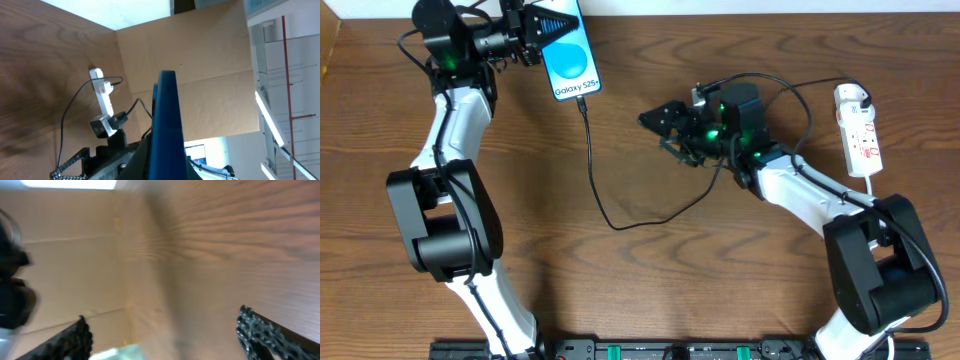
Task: Plug charger to phone and switch on socket
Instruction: 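Open the right gripper and withdraw it toward the power strip, then lower the phone to the table center with the left gripper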
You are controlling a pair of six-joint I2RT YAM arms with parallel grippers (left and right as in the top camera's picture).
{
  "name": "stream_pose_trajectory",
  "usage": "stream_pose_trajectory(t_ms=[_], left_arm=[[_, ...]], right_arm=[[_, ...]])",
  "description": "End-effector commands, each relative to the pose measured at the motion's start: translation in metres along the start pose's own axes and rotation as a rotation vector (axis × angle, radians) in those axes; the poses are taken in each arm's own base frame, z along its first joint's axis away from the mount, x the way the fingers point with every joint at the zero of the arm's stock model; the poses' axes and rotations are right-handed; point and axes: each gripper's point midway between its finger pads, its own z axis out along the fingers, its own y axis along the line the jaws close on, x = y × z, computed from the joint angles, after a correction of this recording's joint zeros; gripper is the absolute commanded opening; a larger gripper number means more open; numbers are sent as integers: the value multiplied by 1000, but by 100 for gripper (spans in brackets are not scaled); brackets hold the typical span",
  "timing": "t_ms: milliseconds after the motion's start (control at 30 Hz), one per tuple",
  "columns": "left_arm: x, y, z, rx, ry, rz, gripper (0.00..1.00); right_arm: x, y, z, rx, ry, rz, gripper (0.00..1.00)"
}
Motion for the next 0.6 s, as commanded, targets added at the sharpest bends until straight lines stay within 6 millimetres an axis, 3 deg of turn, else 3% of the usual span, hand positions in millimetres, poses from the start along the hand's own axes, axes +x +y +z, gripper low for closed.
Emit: stream_pose_trajectory(t_ms=[0, 100, 233, 433, 567], left_arm=[[3, -16, 2, 4, 10, 57, 8], [3, -16, 2, 4, 10, 56, 7], [4, -15, 3, 4, 13, 53, 8], [20, 1, 22, 14, 53, 58, 7], [43, 20, 44, 25, 106, 55, 8]], right_arm=[[-7, -29, -5, 122, -36, -86, 88], [-7, -76, -20, 319, -64, 4, 88], [-11, -103, -48, 451, -86, 60, 87], [-26, -96, -106, 568, -215, 58, 85], [-33, -82, -156, 684, -375, 20, 95]])
